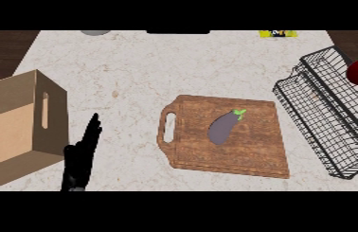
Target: Pick the can from the cutting board and place it in the tiered basket
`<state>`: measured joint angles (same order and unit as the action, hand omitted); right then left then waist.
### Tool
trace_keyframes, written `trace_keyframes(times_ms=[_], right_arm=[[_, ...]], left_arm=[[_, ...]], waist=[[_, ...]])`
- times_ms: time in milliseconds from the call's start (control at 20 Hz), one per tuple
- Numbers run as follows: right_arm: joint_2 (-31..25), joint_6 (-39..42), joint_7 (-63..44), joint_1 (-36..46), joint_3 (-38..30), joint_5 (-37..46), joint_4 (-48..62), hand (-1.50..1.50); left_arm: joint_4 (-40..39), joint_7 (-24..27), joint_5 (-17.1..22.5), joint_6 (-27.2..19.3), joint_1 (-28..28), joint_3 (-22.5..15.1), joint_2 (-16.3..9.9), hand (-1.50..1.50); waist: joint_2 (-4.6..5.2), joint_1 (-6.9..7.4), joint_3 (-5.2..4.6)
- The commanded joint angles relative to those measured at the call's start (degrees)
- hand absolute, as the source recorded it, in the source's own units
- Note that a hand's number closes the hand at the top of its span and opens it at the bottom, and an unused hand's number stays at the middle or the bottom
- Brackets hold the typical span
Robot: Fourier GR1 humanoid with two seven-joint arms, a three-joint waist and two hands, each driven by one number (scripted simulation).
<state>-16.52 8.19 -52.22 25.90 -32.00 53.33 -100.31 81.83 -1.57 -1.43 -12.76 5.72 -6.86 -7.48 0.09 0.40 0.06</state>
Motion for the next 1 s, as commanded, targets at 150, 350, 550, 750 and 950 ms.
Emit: trace_keyframes(times_ms=[150,350,550,750,950], right_arm=[[4.8,-13.3,7.4,-0.6,-6.6,-9.3,1.4,-1.5],[3.8,-17.1,10.1,1.2,-9.5,-15.0,1.5,-1.5],[1.9,-22.5,12.3,-1.3,-11.1,-12.0,-4.4,-1.5],[2.3,-24.1,3.9,-5.5,-14.4,-5.3,-16.1,-1.5],[2.7,-18.6,-0.9,-14.3,-22.9,-11.0,-27.9,-1.5]], left_arm=[[1.6,-1.2,0.4,1.1,0.8,-0.3,0.1,0.0],[-1.5,-0.5,-0.8,-0.7,-1.2,0.0,1.6,0.0],[-1.1,-1.9,0.0,0.7,-1.6,1.6,-0.5,0.0],[1.3,-2.9,-1.0,-0.6,0.0,0.4,0.5,0.0],[0.4,-2.1,0.9,0.8,0.3,3.4,-1.5,0.0]], waist=[[-0.12,-0.25,0.02],[-0.07,-0.53,-0.02],[-0.1,-0.68,-0.03],[-0.46,-1.44,-0.08],[-0.78,-2.82,-0.07]])
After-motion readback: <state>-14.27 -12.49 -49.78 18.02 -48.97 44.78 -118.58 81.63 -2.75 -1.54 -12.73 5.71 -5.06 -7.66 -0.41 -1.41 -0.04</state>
